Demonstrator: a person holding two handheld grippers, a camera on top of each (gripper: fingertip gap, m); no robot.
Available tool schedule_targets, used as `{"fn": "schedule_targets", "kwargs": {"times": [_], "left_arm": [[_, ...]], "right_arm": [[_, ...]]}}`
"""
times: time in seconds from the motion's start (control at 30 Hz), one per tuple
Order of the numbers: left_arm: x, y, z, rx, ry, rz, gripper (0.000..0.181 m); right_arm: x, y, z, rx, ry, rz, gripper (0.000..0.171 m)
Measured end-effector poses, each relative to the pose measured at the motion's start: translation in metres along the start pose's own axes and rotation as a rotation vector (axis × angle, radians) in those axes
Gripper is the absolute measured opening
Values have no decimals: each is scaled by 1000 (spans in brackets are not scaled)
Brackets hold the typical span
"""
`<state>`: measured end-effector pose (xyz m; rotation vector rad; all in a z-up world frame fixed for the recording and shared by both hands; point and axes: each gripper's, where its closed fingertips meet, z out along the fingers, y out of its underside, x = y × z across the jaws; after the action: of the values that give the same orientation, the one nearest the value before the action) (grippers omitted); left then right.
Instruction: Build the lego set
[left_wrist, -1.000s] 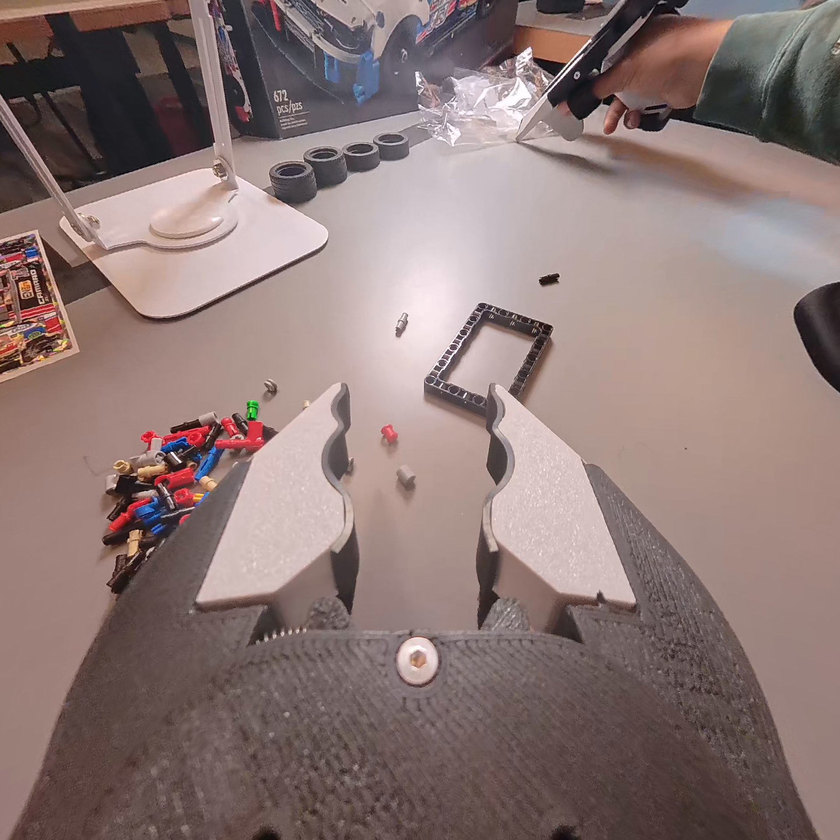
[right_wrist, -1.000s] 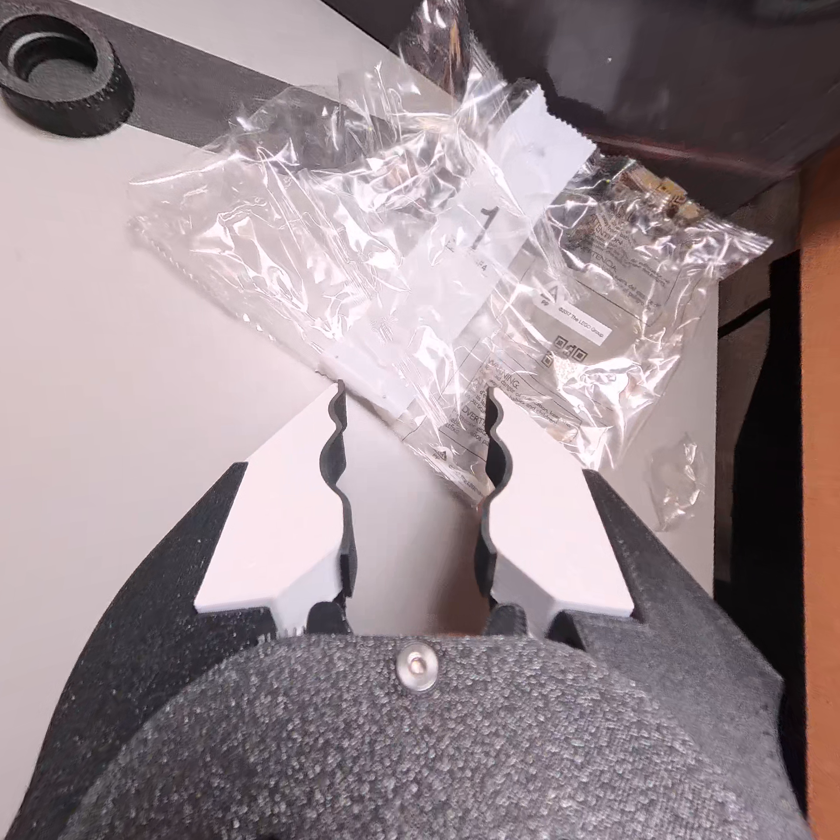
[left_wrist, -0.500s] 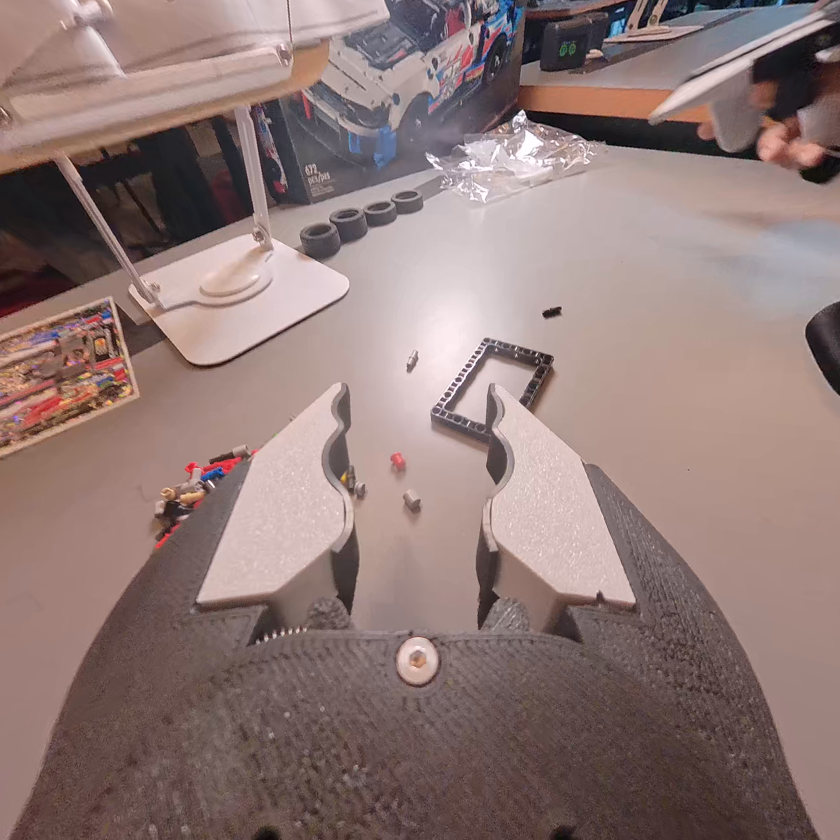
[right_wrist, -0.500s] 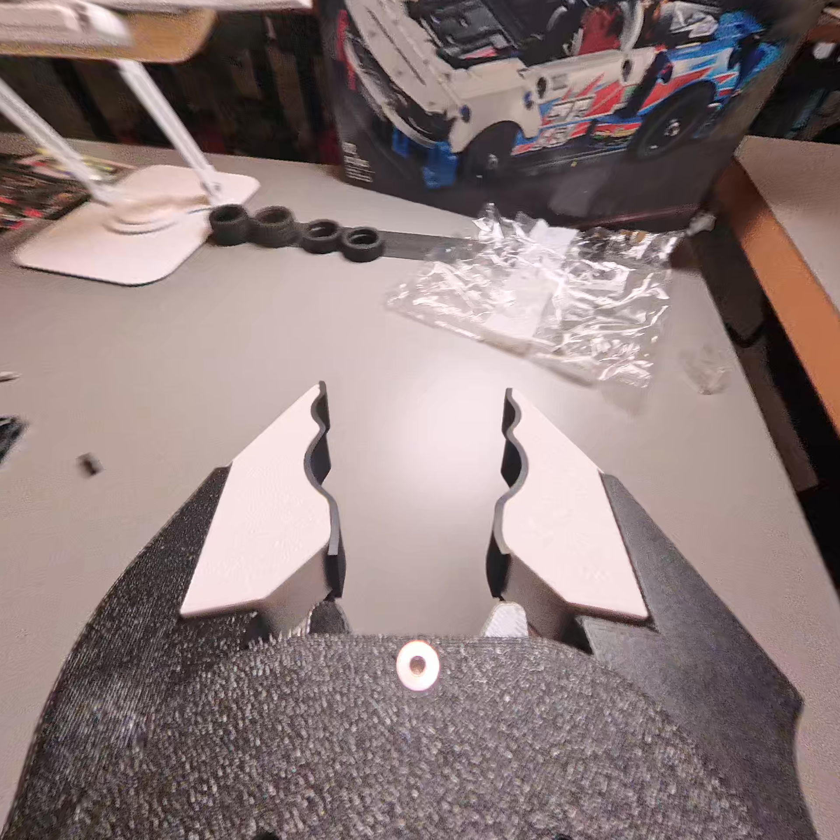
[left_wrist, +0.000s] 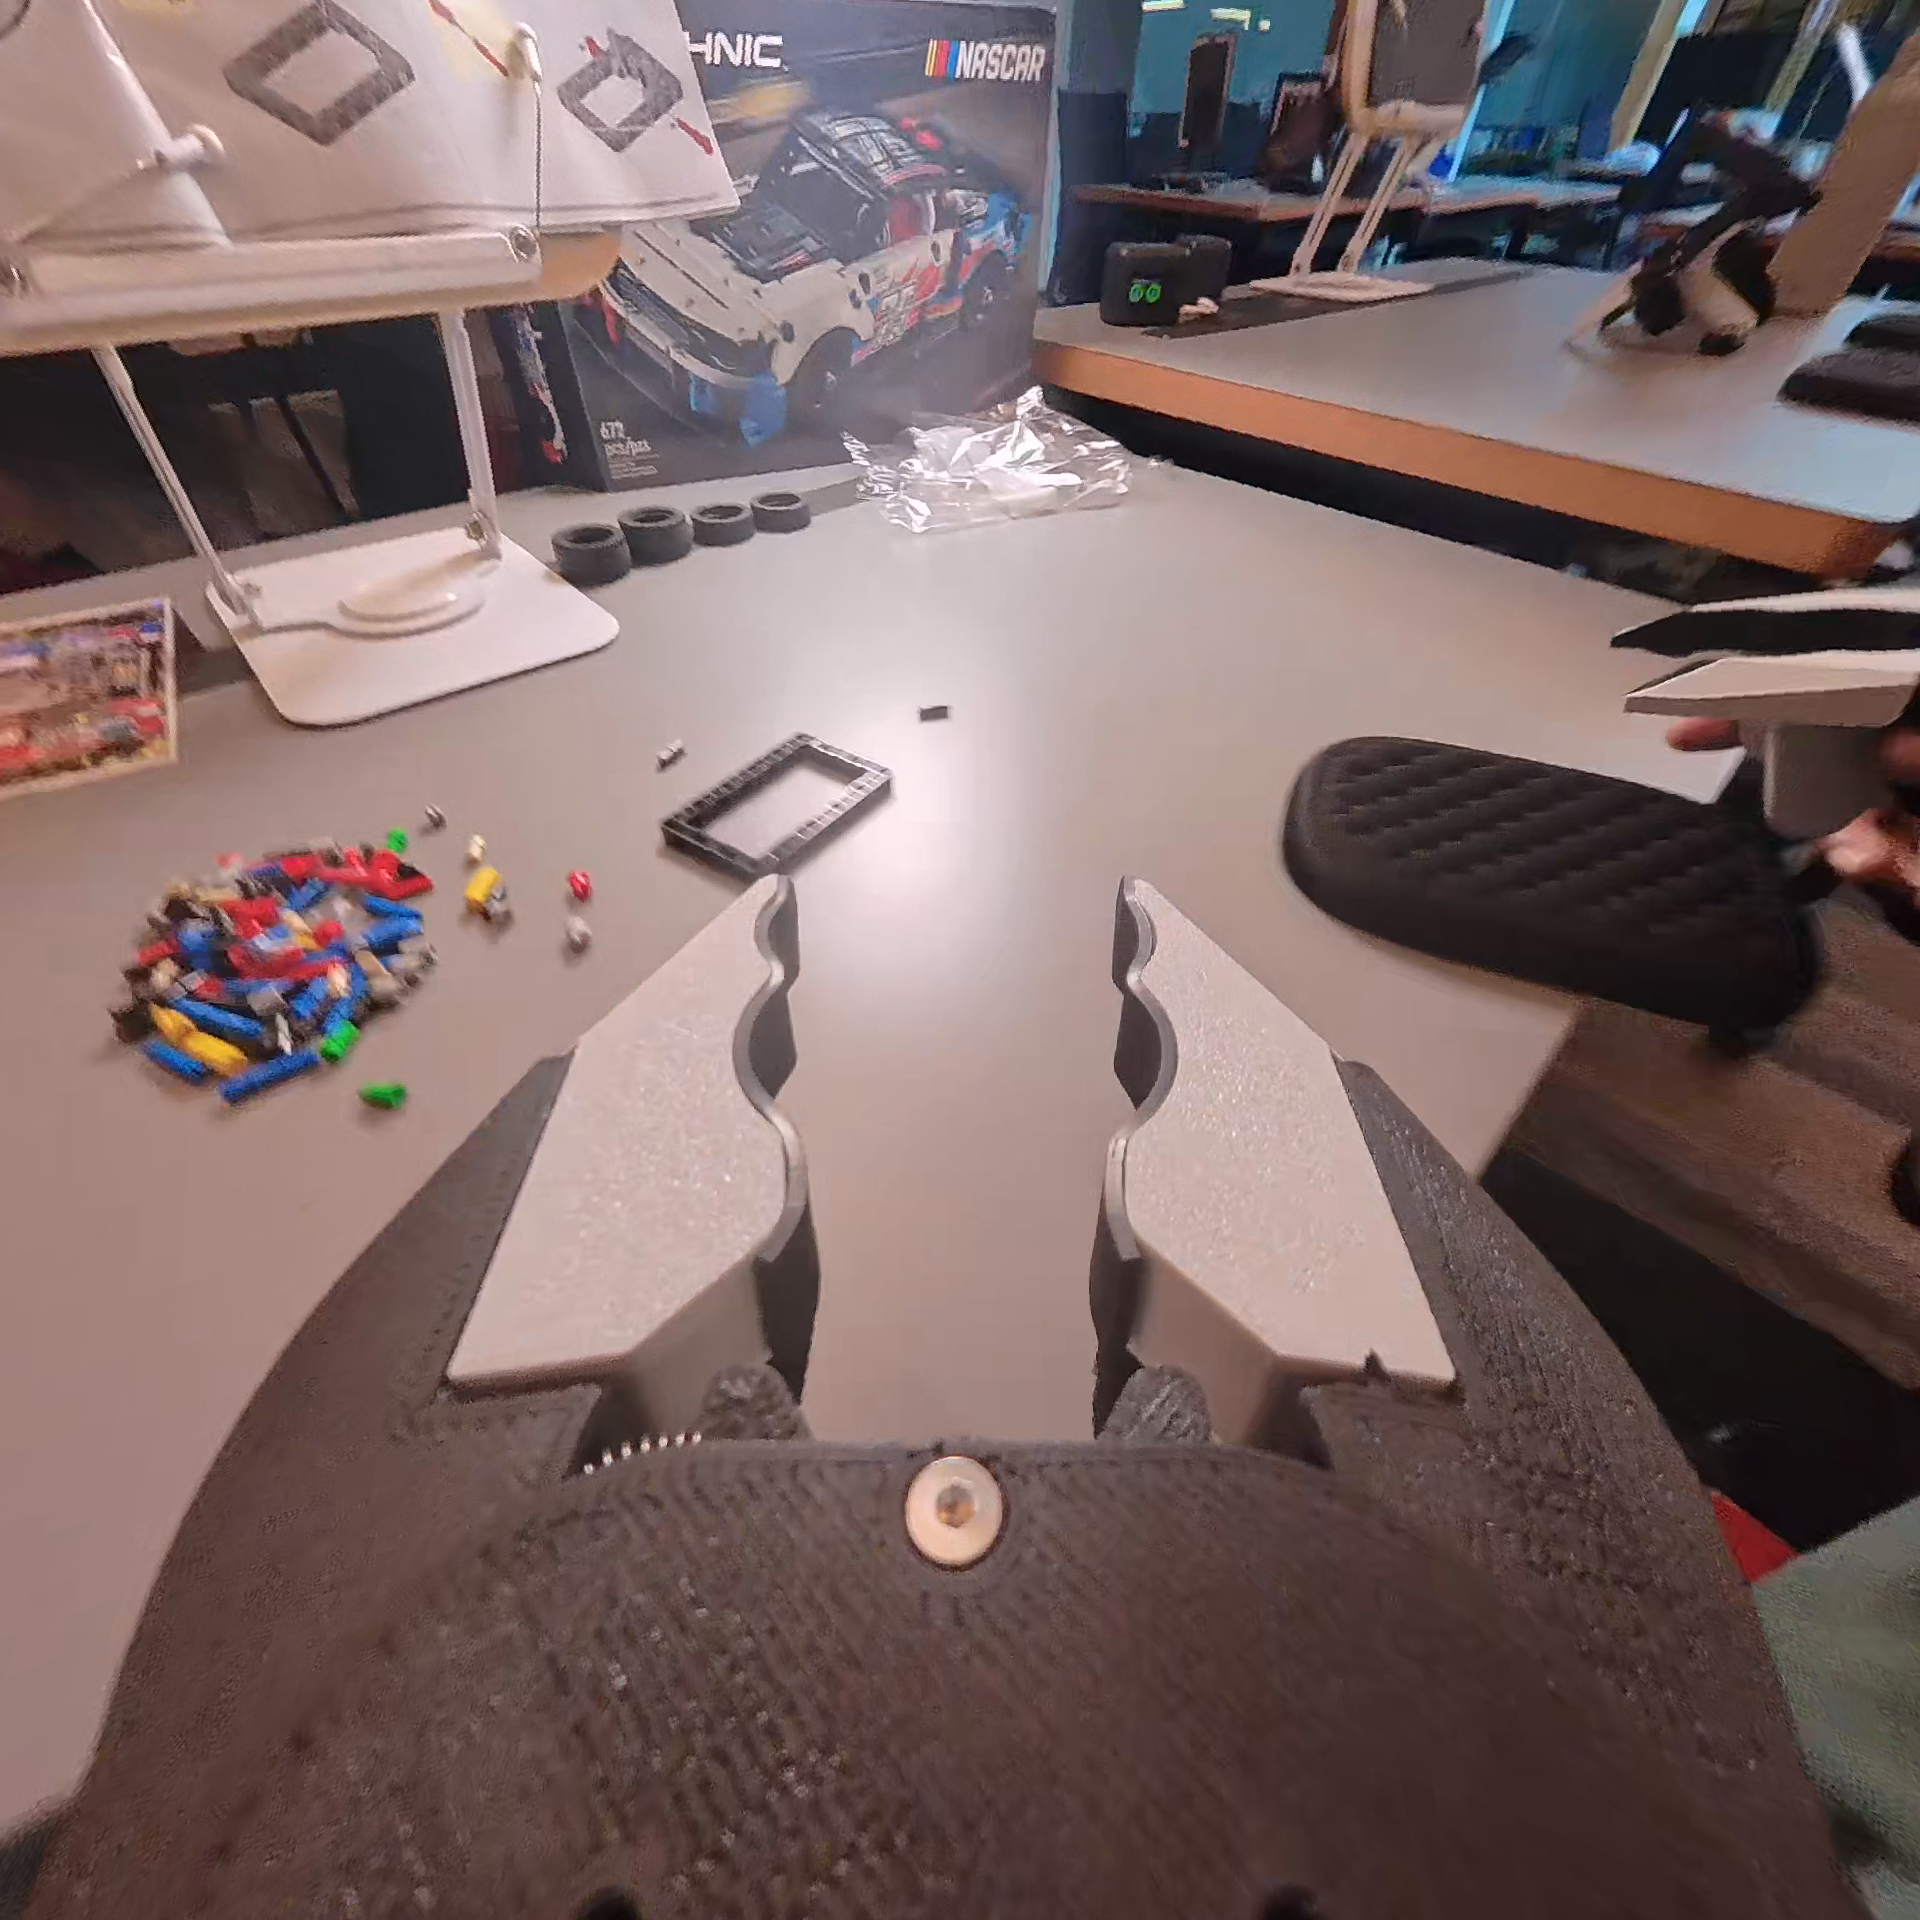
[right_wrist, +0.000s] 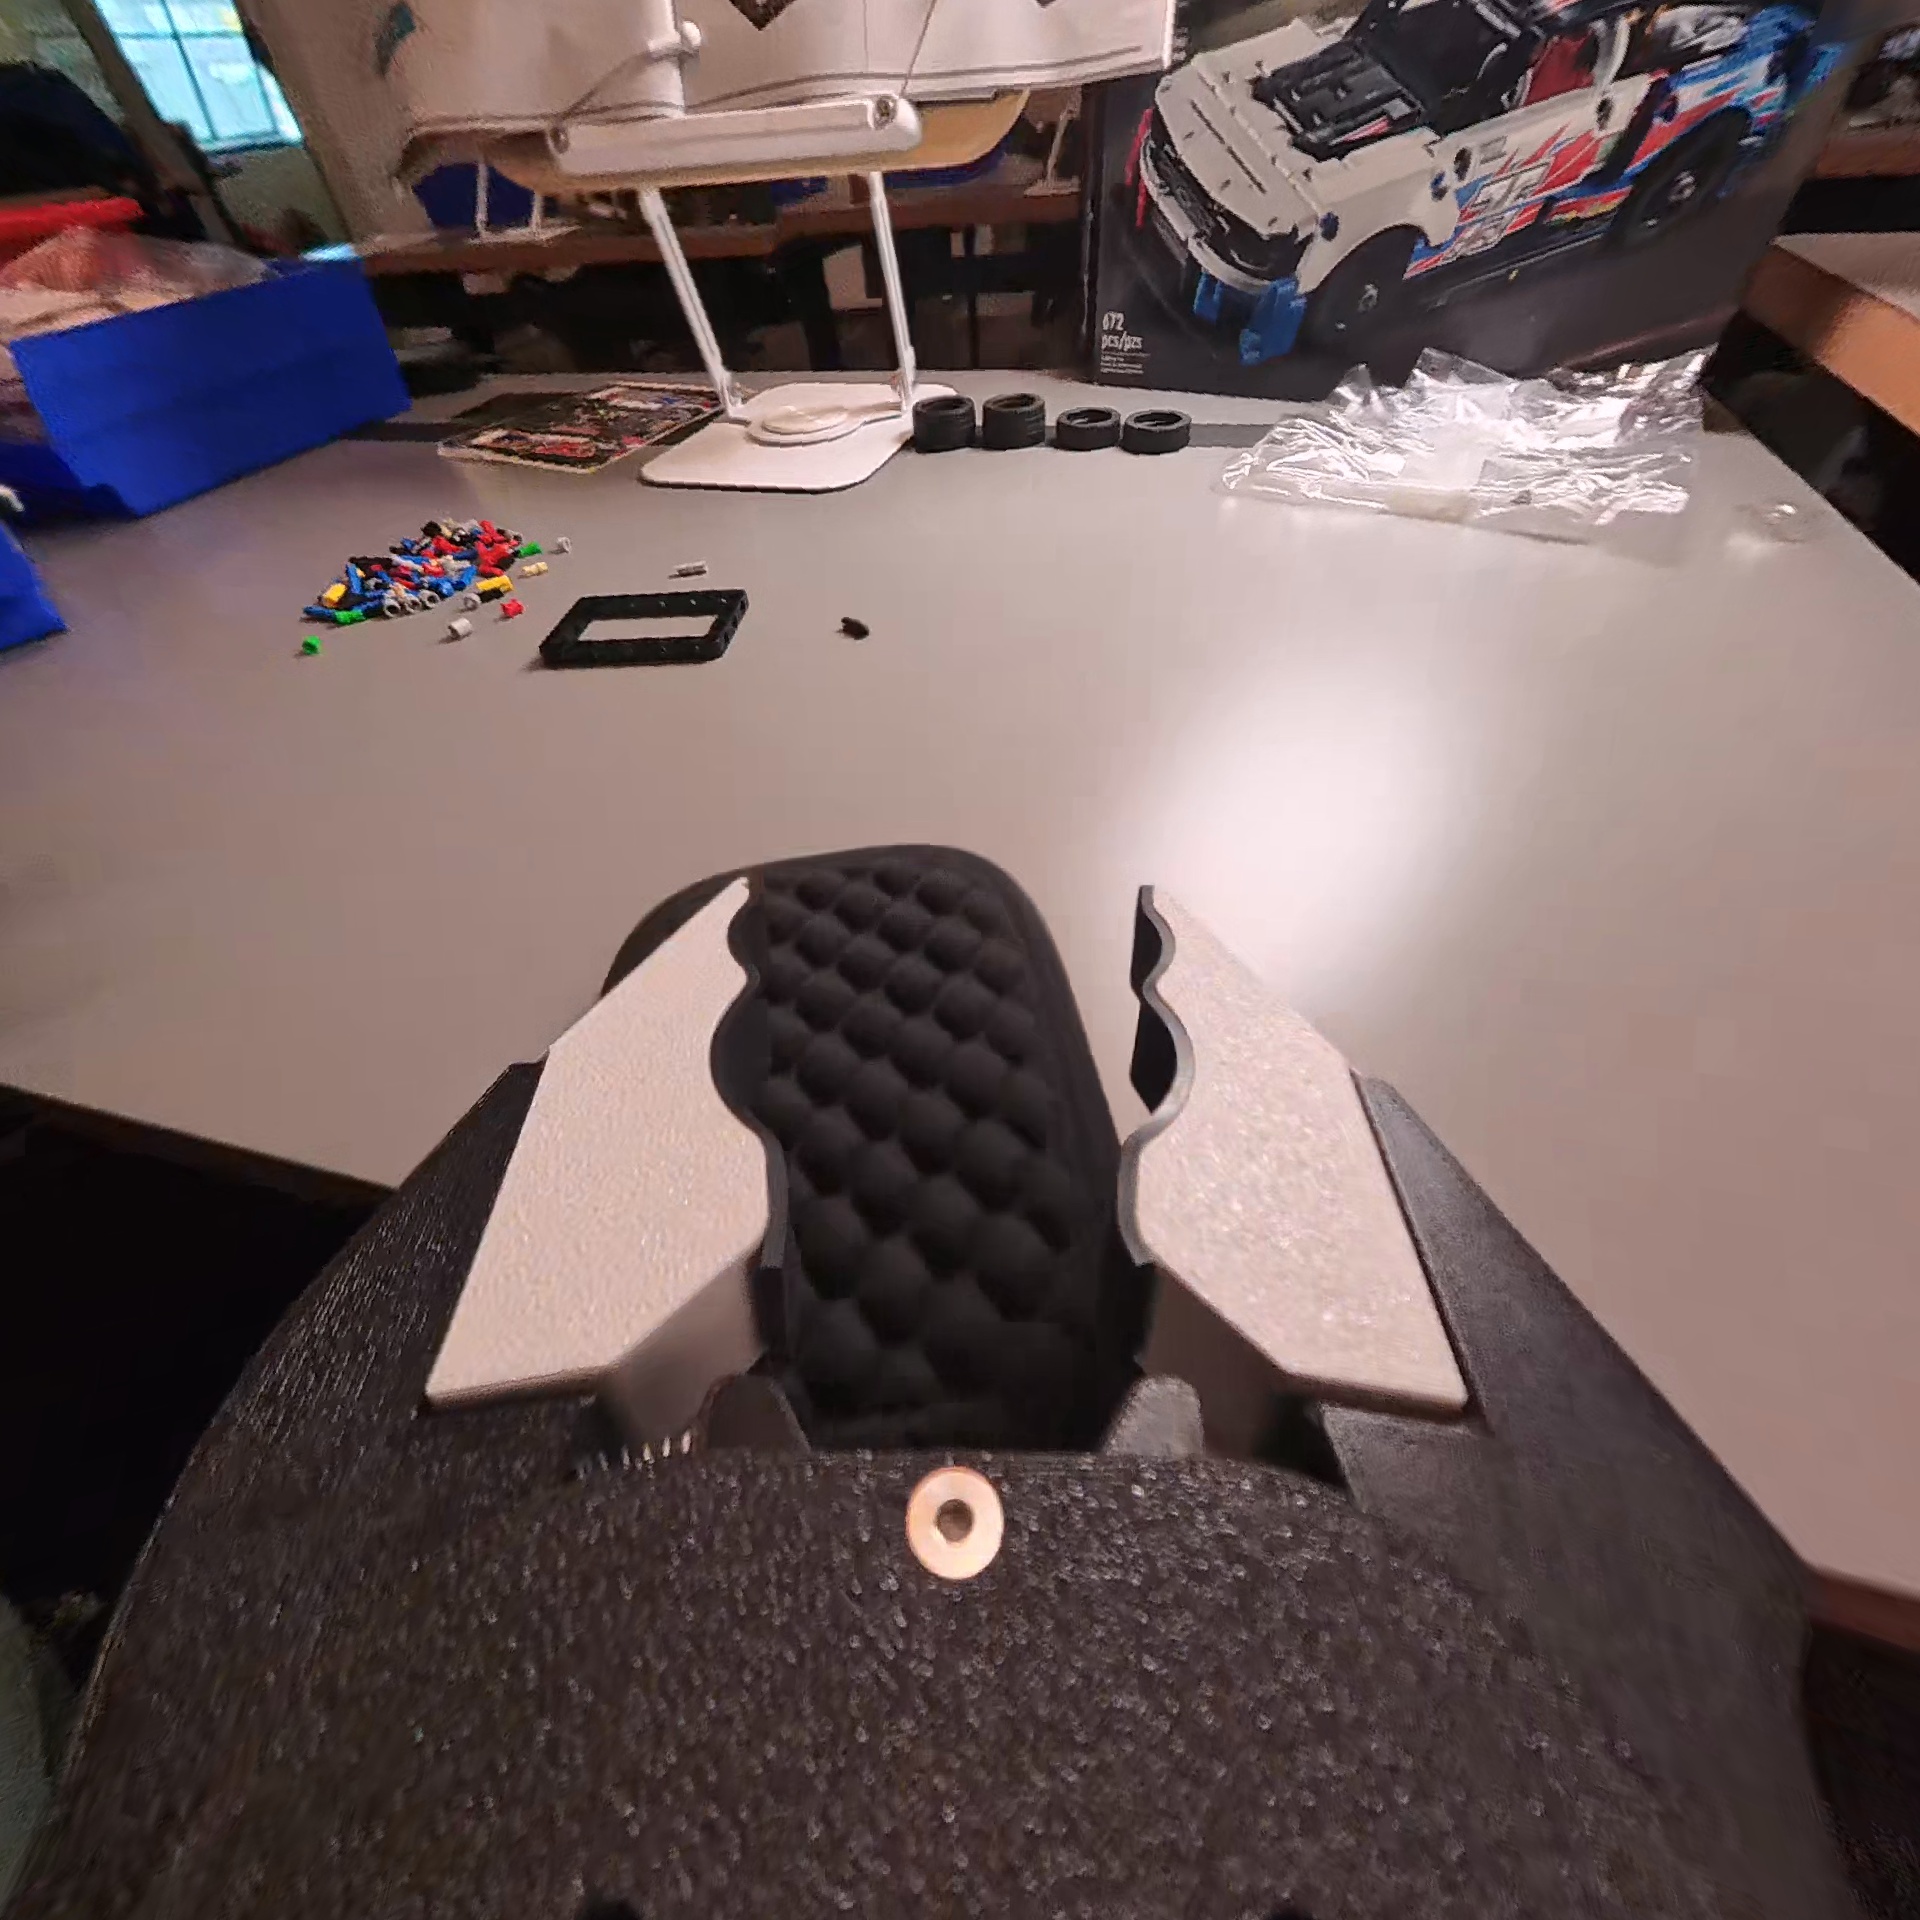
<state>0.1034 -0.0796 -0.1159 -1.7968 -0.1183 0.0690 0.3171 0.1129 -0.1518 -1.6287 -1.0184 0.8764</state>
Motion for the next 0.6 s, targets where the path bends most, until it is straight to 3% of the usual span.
{"fn": "schedule_targets", "kwargs": {"times": [0.27, 0.6], "left_arm": [[80, 47, -79, 1, -33, -95, 57], [202, 175, -192, -195, -106, -100, 62]], "right_arm": [[-7, 48, -92, 9, 113, 40, 67], [-63, 149, -242, -116, 107, 23, 68]]}}
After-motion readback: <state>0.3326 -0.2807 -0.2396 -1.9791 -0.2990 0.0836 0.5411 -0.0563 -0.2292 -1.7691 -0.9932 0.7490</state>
